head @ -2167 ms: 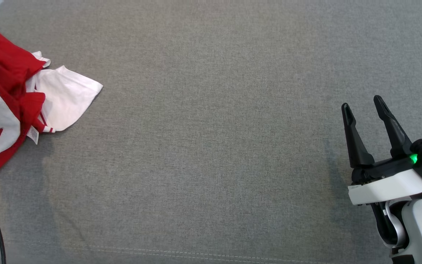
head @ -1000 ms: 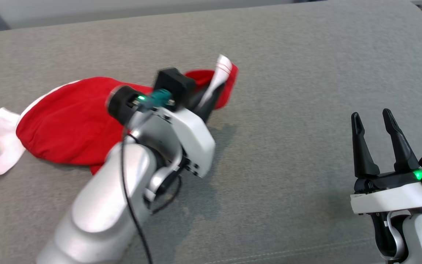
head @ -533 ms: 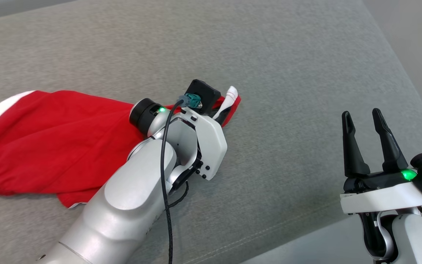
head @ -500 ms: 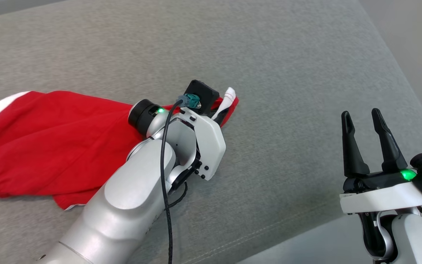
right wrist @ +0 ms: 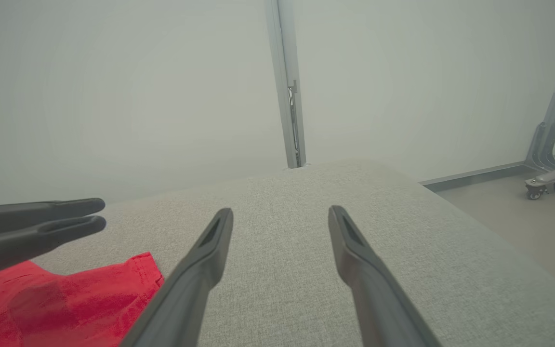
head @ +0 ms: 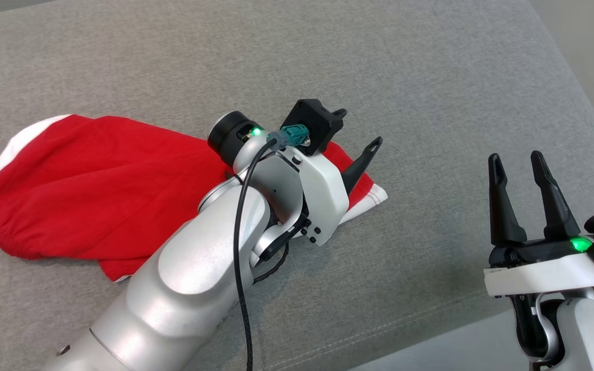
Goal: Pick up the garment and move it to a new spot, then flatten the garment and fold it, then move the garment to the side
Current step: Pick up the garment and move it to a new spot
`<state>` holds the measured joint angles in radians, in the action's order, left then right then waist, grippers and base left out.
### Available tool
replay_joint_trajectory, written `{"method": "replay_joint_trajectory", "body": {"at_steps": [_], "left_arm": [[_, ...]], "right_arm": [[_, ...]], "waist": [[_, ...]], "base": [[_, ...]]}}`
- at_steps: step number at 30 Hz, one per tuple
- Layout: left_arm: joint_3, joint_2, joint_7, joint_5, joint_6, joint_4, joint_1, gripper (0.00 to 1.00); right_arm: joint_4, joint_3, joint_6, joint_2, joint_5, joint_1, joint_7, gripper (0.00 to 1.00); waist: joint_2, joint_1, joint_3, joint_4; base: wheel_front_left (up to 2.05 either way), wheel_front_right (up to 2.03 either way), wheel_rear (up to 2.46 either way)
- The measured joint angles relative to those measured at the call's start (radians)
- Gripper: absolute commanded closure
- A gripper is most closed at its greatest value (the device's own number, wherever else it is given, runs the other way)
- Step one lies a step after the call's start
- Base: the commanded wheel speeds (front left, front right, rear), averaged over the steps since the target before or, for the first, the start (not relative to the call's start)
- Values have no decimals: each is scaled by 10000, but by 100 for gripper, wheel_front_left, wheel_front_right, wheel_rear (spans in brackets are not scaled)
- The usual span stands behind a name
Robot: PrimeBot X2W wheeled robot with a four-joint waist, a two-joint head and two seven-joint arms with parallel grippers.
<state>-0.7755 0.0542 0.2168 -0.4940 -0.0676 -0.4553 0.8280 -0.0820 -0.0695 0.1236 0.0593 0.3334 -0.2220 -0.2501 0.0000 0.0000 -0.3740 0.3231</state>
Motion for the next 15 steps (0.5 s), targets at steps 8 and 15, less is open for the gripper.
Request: {"method": "replay_joint_trajectory", "body": {"at_steps": [8,15], "left_arm": [[892,1103,-533,236,1250,2671,-310,0],[2713,2734,-1074,249,2767,4619,-1959,0]], "right_arm": [[-12,58,0,433,-107,-159,0,0],[-44,263,0,729,-280,-144,0,0]], "waist": [[0,0,453,-1138],[0,0,970,-2133]], "base": [[0,0,0],[0,0,0]]}}
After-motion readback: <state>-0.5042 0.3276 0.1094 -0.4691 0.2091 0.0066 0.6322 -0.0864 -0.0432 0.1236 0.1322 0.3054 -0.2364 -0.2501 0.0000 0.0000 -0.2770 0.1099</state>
